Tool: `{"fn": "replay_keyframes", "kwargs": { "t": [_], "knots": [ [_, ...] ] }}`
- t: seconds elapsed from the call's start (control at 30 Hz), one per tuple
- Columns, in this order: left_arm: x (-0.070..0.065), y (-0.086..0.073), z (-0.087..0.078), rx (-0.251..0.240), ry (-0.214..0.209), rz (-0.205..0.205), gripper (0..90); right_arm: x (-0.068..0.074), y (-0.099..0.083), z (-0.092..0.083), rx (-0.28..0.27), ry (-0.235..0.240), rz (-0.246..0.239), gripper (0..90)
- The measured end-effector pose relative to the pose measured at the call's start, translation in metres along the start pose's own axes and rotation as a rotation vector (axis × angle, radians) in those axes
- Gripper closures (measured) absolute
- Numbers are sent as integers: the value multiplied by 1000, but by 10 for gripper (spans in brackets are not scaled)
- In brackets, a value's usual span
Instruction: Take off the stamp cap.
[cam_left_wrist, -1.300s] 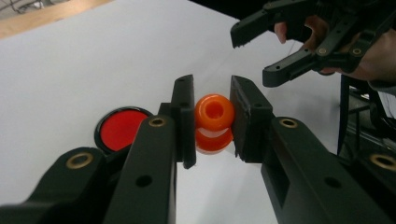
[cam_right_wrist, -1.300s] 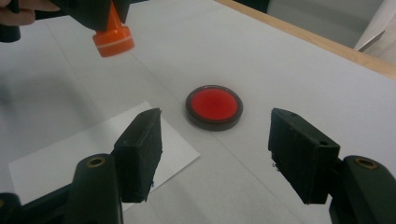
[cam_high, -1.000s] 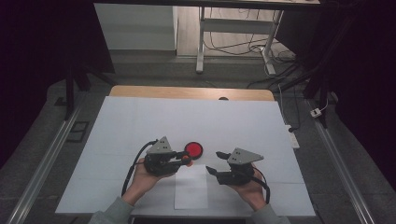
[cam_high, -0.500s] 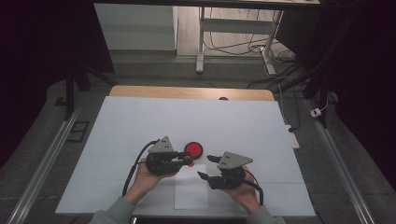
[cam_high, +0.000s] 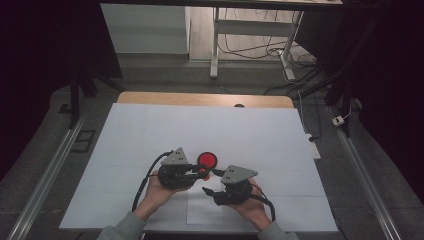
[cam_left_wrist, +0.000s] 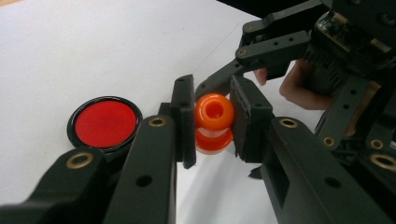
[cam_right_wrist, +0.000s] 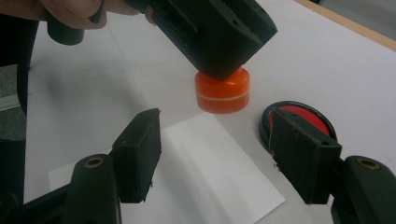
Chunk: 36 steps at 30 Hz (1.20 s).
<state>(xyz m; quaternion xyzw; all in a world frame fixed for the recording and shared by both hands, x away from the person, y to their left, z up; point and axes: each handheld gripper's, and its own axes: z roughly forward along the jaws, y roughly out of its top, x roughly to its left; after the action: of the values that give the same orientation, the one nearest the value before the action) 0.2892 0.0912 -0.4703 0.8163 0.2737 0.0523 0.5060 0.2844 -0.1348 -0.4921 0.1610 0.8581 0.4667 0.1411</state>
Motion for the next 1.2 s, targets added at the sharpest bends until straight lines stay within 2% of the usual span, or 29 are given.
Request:
{"fn": "replay_keyframes", "kwargs": {
  "t": [0.1, 0.33, 0.57, 1.2],
  "knots": [
    [0, 0, 1, -1, -7, -6, 720, 1, 1, 5, -2, -4, 14, 340],
    [0, -1, 2, 0, -9, -11, 720, 4, 3, 10, 2, -34, 2, 352],
    [-1, 0, 3, 5, -11, -5, 720, 5, 5, 12, -4, -64, -6, 406],
    [-1, 0, 4, 11, -17, -5, 720, 6, 5, 12, 1, -68, -15, 585]
  ]
}}
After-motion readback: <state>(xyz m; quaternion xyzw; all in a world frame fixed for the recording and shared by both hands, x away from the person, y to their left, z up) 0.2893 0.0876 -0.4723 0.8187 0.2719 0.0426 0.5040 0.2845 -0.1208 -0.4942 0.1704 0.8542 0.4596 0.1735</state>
